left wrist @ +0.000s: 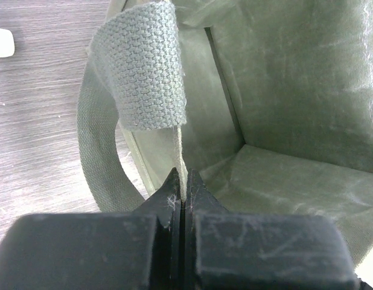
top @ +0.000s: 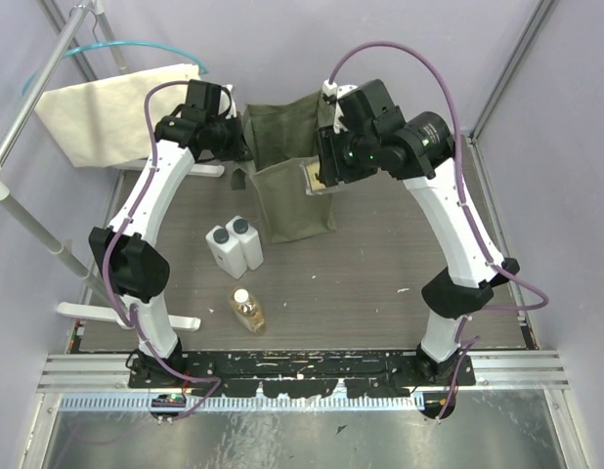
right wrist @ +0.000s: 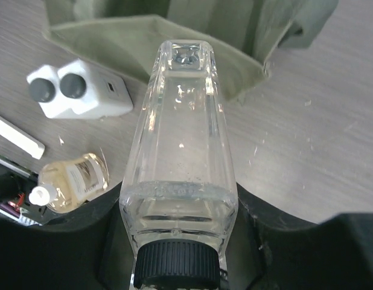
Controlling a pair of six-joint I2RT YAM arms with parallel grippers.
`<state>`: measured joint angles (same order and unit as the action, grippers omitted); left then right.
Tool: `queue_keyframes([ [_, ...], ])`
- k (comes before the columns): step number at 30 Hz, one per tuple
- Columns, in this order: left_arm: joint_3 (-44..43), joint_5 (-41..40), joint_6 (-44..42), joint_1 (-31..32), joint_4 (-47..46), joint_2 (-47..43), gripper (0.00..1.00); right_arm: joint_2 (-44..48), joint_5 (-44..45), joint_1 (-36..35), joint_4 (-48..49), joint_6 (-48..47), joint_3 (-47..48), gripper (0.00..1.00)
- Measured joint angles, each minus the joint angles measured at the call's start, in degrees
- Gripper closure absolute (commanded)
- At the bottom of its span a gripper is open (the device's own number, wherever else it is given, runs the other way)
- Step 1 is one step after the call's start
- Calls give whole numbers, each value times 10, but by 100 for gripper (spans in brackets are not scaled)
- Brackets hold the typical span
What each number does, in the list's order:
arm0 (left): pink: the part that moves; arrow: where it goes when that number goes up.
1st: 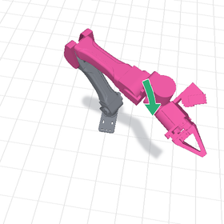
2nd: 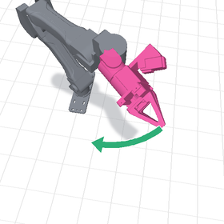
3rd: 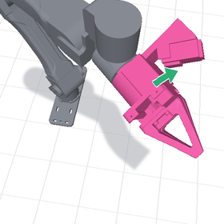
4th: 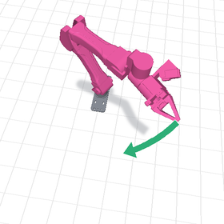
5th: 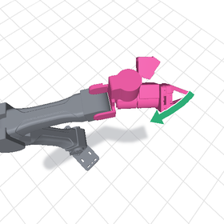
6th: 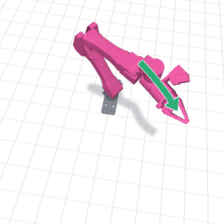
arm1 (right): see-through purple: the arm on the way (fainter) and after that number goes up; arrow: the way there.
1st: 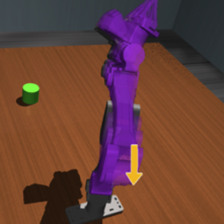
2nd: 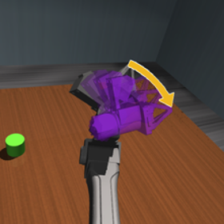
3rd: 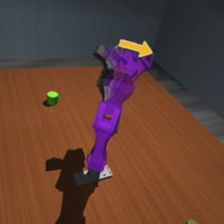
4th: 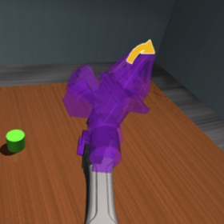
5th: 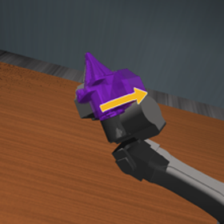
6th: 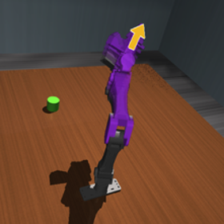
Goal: Place the personal care products into the canvas bag
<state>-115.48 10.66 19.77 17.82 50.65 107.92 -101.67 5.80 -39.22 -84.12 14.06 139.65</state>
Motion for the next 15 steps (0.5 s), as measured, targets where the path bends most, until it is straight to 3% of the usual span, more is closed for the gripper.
queue_keyframes([
  [2,8,1,-1,0,-5,-4,100,-15,-5,0,0,-13,45,99],
  [6,18,2,-4,0,-11,-10,100,-18,-18,0,21,-41,46,100],
  [15,41,7,-19,4,-22,-27,100,15,-23,-1,189,-126,-66,100],
])
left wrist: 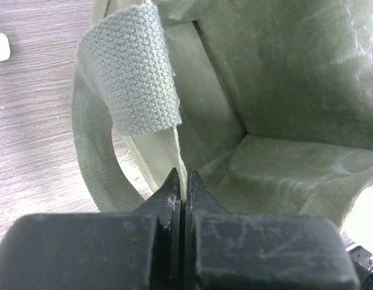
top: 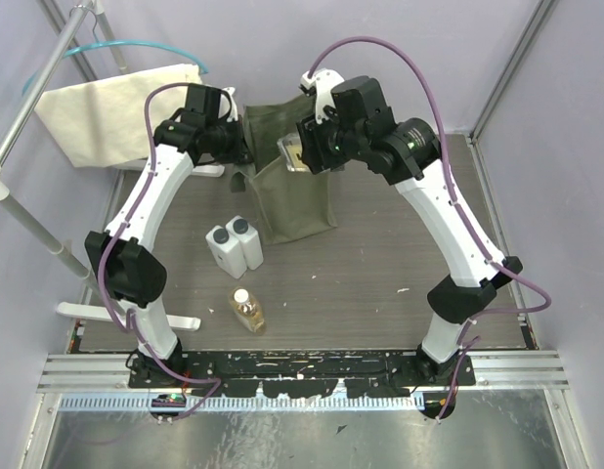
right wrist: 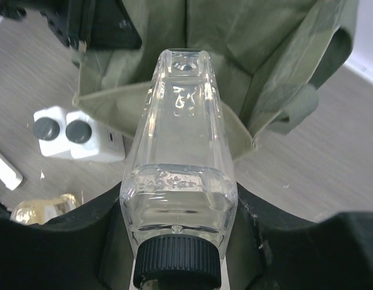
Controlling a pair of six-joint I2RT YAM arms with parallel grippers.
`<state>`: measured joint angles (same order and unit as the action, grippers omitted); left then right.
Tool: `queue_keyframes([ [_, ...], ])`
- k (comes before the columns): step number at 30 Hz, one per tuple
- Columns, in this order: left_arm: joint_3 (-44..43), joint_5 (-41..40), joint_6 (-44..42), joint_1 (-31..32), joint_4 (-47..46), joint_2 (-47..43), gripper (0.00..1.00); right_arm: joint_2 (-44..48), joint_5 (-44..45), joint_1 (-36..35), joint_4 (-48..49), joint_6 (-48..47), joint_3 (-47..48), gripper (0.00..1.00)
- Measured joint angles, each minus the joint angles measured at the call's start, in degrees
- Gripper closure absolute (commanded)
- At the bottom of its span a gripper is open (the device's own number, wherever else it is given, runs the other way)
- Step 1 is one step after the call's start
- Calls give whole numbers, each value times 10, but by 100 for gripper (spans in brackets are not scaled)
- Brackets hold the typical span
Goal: Place the personal care products into the canvas bag
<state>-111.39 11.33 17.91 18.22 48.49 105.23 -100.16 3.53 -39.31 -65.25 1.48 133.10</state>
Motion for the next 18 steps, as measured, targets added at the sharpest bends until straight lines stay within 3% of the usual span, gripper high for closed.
queue_keyframes([
  [10,2,12,-14,9,0,-7,100,19,16,3,107,-64,21,100],
  [18,10,17,-25,23,0,-14,100,-28,-14,47,117,-72,21,100],
])
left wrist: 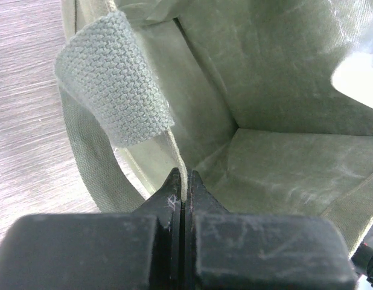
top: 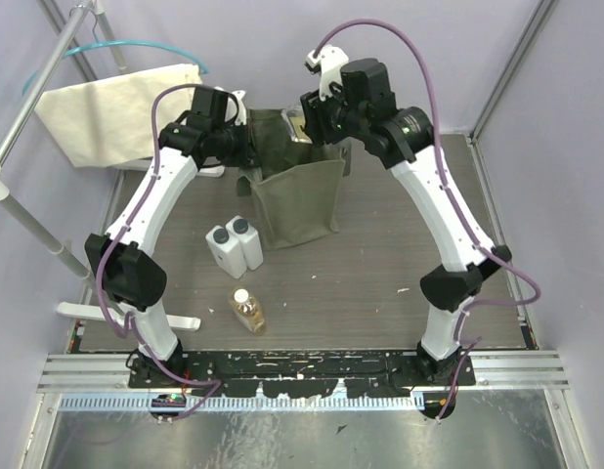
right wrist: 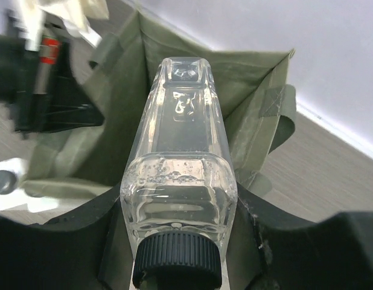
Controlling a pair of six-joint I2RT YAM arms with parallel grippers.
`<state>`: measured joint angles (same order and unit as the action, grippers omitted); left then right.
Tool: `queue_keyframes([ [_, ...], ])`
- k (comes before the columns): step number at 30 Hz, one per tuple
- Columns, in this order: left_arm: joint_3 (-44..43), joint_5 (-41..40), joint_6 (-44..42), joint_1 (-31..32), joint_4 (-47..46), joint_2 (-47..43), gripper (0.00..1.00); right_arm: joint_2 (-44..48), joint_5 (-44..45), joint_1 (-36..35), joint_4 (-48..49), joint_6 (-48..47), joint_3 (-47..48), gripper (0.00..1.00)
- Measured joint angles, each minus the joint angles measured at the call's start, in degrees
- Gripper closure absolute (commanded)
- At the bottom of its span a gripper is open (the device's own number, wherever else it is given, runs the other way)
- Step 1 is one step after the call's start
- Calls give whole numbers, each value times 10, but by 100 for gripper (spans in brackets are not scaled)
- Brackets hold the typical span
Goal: Place the personal care products into the canvas bag
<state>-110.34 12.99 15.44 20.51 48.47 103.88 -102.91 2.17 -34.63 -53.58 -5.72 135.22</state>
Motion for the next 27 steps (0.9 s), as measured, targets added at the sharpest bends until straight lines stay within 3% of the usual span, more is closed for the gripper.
queue_keyframes([
  [13,20,4,-7,10,-4,-16,100,-199,-63,52,-49,2,43,100],
  [27,20,2,-9,12,-2,-16,100,-138,-78,50,-158,0,-3,100],
])
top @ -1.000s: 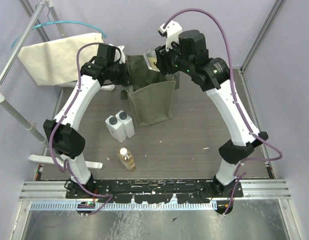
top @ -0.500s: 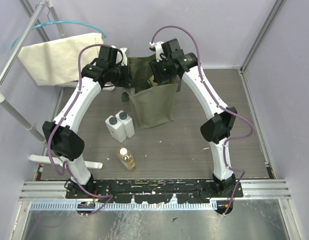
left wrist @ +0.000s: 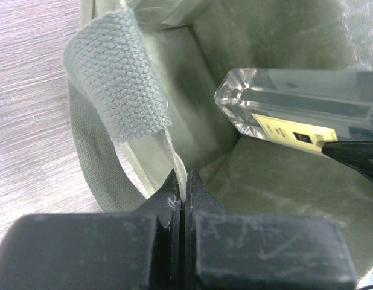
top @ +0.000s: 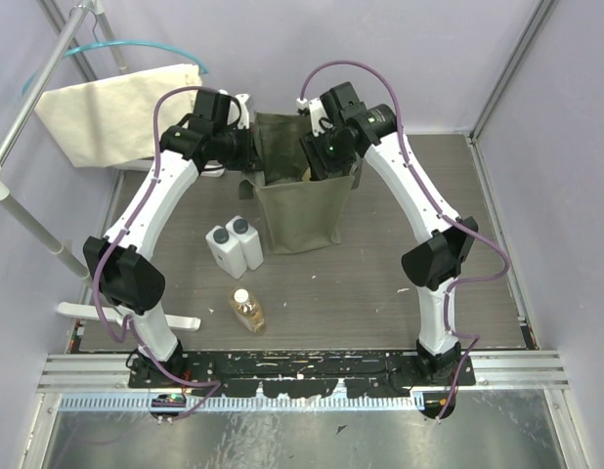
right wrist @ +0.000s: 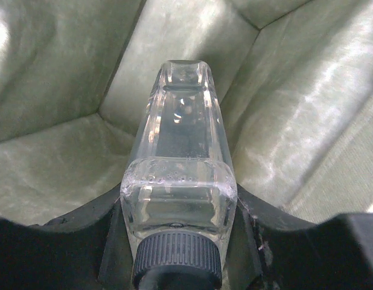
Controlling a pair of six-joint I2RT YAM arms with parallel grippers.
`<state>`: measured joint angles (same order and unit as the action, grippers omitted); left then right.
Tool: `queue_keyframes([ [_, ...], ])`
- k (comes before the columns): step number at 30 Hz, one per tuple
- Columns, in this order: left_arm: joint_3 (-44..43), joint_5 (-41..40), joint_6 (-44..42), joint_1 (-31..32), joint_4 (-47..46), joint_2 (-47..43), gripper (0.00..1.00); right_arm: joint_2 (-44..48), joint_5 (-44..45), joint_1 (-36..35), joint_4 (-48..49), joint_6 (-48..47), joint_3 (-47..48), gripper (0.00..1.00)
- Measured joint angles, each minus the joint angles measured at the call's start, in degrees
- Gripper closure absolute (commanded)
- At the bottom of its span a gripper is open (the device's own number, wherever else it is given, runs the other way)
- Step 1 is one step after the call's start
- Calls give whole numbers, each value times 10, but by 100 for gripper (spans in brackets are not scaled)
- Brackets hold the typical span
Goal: Place the personal care products into the canvas bag
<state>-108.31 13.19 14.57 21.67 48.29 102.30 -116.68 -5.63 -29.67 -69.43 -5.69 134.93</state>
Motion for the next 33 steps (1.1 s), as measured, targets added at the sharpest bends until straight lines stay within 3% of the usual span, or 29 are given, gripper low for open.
queue_keyframes([
  [33,18,5,-6,2,-11,-7,100,-96,26,-30,-5,2,-101,97],
])
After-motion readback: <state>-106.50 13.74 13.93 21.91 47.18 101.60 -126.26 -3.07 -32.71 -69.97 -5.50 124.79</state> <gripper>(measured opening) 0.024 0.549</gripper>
